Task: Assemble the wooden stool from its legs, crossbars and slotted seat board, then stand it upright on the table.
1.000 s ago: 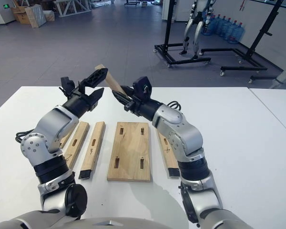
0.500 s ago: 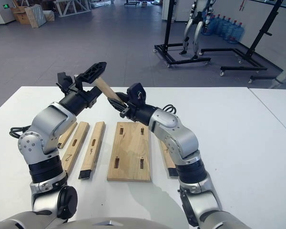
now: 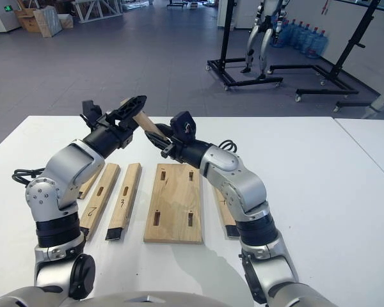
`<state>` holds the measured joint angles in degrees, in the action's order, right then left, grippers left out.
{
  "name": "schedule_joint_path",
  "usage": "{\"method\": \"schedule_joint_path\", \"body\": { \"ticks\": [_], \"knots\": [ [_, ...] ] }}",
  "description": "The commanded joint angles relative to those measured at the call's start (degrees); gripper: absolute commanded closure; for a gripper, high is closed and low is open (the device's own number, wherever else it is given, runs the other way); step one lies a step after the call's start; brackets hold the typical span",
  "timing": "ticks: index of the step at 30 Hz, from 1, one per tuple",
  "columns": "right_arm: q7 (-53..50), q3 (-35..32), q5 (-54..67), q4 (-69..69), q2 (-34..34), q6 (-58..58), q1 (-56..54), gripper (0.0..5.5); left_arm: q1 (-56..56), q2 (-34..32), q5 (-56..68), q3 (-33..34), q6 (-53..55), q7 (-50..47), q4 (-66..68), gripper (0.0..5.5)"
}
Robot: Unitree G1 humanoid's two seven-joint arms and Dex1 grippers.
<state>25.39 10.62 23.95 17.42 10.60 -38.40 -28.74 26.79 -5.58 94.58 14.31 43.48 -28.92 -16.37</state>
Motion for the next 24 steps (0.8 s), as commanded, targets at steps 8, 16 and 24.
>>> {"method": "schedule_joint_path", "body": {
  "ticks": [8,16,24],
  "knots": [
    [0.56,-0.15,-0.67,0.58,-0.25,0.85,-1.19,4.21,-1.02,-1.95,0.86,-1.37,-1.93,-0.74,0.84,4.16],
    [1.45,1.45,-1.44,1.57,0.14,0.92,-1.45,4.21,-1.74,-3.04,0.63,-3.14,-2.02,-0.21,0.73,5.09],
    [2.6,2.21,-1.14,2.77,2.27,-3.39,-2.4,3.22,-2.65,-4.08,-0.15,-3.2,-2.6,-0.04,0.76,5.11]
  ]
}}
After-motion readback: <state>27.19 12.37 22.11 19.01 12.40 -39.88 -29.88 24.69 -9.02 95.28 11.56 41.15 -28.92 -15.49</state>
